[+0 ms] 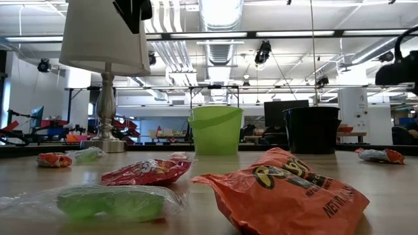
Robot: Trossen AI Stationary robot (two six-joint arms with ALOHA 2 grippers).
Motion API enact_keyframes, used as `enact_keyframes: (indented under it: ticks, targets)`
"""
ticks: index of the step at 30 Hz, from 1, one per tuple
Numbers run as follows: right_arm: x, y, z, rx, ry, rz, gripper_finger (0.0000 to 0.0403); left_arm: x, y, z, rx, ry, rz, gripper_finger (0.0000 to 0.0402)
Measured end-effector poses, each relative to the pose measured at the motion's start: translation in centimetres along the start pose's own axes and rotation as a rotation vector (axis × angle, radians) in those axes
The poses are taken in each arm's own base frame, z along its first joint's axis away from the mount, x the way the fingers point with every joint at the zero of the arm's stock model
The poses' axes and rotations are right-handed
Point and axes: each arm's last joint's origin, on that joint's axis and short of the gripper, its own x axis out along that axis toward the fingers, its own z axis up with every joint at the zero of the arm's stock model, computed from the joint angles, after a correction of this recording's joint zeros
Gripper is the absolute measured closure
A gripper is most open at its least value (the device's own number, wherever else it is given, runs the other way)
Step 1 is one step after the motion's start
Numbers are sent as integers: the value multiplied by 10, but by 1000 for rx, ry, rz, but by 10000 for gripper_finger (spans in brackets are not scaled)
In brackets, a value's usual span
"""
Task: Sort candy
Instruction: Put the blue gummy into violet bucket
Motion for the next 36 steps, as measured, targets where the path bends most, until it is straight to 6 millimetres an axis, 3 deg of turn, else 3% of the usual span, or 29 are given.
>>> enact_keyframes:
  ticks: [20, 25, 33, 36]
  targets:
    - [39, -1, -8, 4, -25, -181, 256, 0, 0, -1, 8, 9, -2, 209]
    - [44, -4, -6, 3, -31, -186, 290, 0, -2, -1, 11, 16, -25, 209]
    - [52, -8, -4, -8, -52, -219, 379, 0, -4, -3, 20, 31, -26, 209]
    - [51, -7, -4, -15, -50, -218, 388, 0, -5, -4, 22, 38, -25, 209]
